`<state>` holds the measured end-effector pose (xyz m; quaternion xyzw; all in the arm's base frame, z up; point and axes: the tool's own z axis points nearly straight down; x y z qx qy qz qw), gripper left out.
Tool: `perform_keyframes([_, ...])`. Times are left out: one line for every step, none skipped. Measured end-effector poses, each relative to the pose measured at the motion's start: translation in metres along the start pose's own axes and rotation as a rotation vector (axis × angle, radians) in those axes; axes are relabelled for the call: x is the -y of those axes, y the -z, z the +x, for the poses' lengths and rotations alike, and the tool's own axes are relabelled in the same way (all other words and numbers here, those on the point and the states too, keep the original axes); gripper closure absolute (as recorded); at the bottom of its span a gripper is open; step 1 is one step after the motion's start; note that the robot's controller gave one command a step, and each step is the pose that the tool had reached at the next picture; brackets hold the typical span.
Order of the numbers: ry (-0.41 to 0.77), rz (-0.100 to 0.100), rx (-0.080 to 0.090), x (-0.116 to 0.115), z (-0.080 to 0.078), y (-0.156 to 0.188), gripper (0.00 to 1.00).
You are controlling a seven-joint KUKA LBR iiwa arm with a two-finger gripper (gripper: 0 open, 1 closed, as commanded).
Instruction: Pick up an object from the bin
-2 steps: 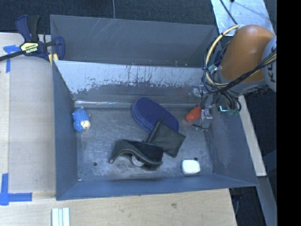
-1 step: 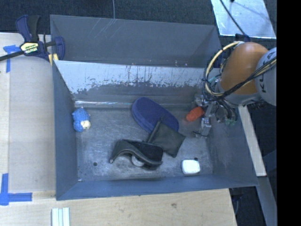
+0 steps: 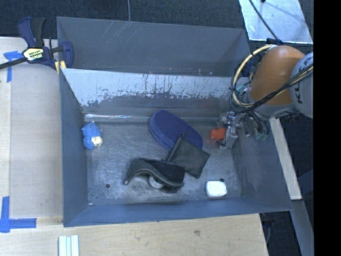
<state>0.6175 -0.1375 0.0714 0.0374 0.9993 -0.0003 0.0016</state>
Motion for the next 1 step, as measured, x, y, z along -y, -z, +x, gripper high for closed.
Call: perform_keyframes([0.039, 0.002, 0.01, 0.0034, 0.0132, 0.1407, 1.0])
